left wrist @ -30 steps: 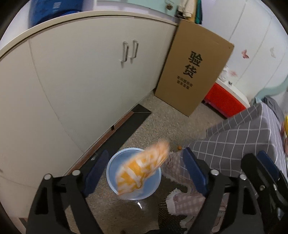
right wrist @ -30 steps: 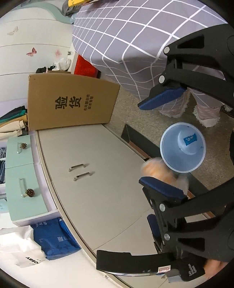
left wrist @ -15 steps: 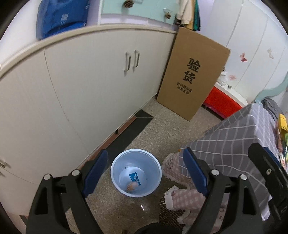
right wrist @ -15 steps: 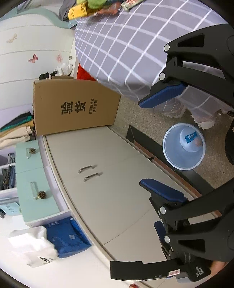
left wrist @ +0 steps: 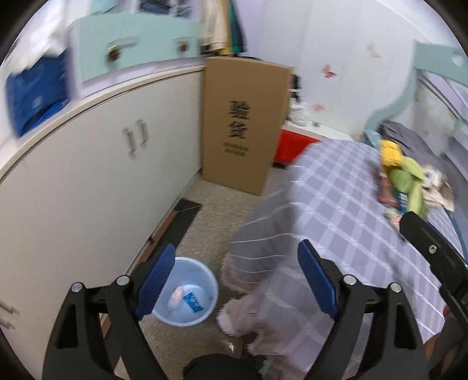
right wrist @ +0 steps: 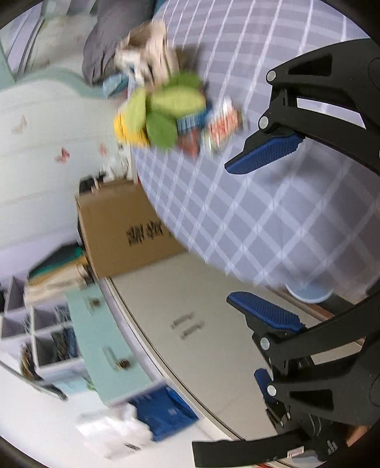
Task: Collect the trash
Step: 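Grasp the red-white candy wrapper with the left gripper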
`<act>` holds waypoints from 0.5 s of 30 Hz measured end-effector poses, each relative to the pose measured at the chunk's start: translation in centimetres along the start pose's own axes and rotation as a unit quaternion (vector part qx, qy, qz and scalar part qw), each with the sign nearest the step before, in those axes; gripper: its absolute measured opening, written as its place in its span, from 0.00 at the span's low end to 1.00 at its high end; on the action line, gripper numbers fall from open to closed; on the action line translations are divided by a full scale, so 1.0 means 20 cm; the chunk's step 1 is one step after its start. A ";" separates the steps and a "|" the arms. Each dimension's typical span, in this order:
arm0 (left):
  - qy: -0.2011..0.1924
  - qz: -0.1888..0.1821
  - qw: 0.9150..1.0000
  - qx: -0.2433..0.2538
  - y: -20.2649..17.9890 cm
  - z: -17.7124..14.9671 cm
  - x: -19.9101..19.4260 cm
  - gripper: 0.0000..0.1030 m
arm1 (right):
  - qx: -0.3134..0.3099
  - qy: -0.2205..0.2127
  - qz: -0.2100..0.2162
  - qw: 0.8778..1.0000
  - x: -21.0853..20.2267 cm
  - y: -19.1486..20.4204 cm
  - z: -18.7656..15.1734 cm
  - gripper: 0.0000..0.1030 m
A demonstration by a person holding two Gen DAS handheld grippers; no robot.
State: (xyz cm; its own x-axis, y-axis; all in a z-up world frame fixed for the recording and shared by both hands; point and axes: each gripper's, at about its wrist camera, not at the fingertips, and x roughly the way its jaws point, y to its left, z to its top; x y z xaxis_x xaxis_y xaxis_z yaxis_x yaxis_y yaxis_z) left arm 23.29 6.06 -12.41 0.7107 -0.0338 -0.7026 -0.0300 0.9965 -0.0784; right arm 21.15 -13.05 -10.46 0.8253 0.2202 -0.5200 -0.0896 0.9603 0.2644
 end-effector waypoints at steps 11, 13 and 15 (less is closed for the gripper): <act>0.035 -0.084 0.993 0.076 -0.68 0.04 0.12 0.81 | 0.088 -0.014 -0.088 0.992 -0.18 -0.64 0.04 0.82; 0.038 -0.090 0.991 0.086 -0.78 0.05 0.16 0.81 | 0.097 -0.011 -0.093 0.991 -0.19 -0.71 0.03 0.82; 0.041 -0.089 0.991 0.095 -0.86 0.05 0.19 0.81 | 0.105 -0.010 -0.092 0.990 -0.20 -0.76 0.02 0.82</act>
State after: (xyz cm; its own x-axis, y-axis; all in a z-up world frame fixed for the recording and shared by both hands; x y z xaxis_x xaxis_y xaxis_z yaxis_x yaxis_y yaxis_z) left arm 27.21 -11.17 -13.00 0.6325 -0.2090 -0.7459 0.2292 0.9703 -0.0774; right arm 19.55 -28.63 -12.07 0.8279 0.0386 -0.5595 0.1801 0.9265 0.3305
